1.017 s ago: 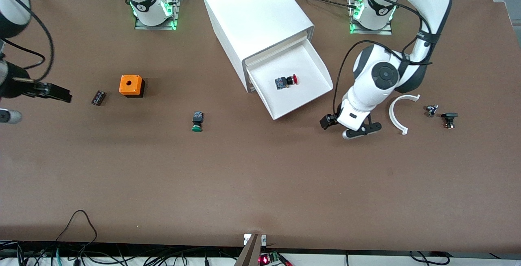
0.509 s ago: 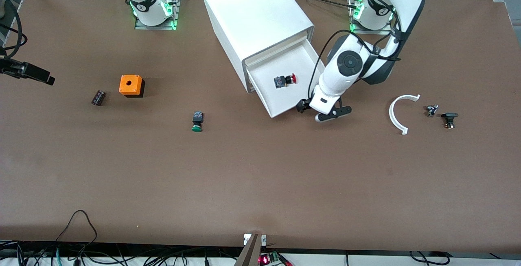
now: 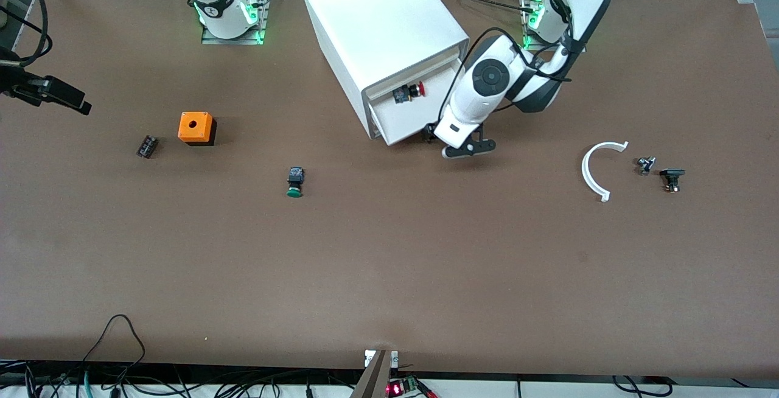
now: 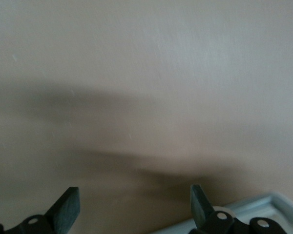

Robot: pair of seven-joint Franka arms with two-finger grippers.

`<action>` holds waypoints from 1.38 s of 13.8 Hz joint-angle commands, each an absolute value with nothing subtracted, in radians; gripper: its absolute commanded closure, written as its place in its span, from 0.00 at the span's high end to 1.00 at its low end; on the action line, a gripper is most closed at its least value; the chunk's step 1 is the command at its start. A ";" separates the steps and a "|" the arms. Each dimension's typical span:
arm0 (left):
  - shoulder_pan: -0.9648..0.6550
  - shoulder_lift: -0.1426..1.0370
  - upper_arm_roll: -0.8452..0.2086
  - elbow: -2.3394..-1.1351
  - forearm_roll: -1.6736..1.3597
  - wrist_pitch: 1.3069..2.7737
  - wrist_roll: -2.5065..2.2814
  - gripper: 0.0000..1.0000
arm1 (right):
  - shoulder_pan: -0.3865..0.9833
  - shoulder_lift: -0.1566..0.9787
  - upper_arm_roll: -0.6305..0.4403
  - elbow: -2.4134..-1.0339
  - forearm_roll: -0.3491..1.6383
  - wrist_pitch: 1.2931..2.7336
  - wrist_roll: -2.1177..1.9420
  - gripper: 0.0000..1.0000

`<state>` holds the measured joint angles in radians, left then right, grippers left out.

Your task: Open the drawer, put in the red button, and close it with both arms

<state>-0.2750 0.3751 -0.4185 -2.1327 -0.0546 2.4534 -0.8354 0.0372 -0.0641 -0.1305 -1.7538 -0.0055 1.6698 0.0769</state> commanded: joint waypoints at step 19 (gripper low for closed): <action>-0.177 0.240 -0.546 -2.163 -0.067 2.364 -0.827 1.00 | 0.029 -0.135 -0.112 -1.802 -0.006 1.687 0.038 1.00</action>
